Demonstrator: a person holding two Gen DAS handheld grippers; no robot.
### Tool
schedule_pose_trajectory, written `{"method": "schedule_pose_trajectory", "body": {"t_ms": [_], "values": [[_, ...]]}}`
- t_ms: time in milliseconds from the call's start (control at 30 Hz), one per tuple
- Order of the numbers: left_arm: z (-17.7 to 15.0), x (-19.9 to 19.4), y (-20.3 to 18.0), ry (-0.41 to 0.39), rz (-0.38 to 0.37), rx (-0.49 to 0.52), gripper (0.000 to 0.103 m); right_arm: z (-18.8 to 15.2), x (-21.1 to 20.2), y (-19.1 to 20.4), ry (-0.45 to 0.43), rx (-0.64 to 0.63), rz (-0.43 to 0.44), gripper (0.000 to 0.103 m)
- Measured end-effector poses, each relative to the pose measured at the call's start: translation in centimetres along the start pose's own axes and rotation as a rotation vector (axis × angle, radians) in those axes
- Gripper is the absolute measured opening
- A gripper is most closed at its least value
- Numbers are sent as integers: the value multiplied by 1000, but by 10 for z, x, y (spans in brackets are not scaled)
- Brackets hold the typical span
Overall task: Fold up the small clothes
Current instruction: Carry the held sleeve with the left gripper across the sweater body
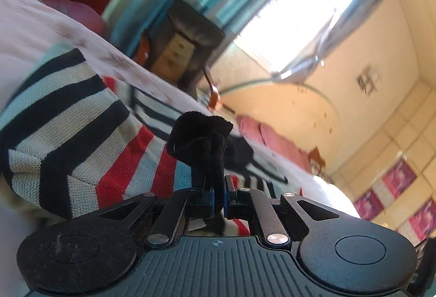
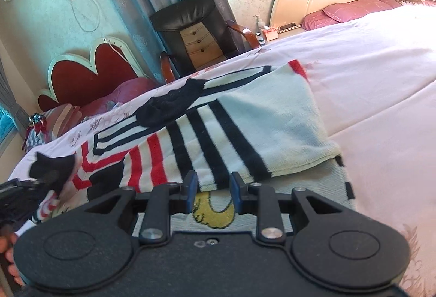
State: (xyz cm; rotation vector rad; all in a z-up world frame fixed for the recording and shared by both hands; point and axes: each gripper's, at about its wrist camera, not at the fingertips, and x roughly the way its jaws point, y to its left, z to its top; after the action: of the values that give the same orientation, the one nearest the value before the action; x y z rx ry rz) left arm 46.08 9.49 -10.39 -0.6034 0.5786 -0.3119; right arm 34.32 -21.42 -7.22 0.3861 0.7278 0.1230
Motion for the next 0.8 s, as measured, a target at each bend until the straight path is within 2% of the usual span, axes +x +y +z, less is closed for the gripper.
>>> {"method": "schedule_pose_trajectory", "body": {"t_ms": [100, 167, 233, 267, 300, 433, 500, 567, 700, 767, 800], "values": [[-22, 29, -29, 91, 64, 72, 6, 5, -2, -9, -1, 21, 6, 28], [-32, 40, -37, 123, 121, 122, 6, 8, -1, -13, 5, 37, 20, 33], [-32, 38, -47, 97, 139, 174, 20, 9, 1, -13, 19, 55, 53, 41], [-31, 31, -52, 89, 124, 188, 38, 10, 2, -12, 21, 61, 73, 43], [-34, 18, -54, 71, 126, 196, 50, 10, 3, -9, 21, 65, 94, 44], [-44, -46, -36, 25, 167, 245, 52, 10, 17, 9, 50, 72, 178, 44], [-45, -75, -14, -2, 225, 257, 52, 9, 29, 19, 78, 80, 219, 44], [-46, -100, 8, -14, 319, 265, 52, 8, 42, 30, 105, 90, 234, 44], [-37, -124, 57, -30, 406, 189, 52, 4, 65, 40, 145, 128, 255, 44], [-33, -124, 69, -33, 412, 192, 52, 3, 74, 44, 149, 139, 257, 43], [-31, -117, 74, -8, 411, 193, 52, 3, 79, 46, 151, 139, 254, 43]]}}
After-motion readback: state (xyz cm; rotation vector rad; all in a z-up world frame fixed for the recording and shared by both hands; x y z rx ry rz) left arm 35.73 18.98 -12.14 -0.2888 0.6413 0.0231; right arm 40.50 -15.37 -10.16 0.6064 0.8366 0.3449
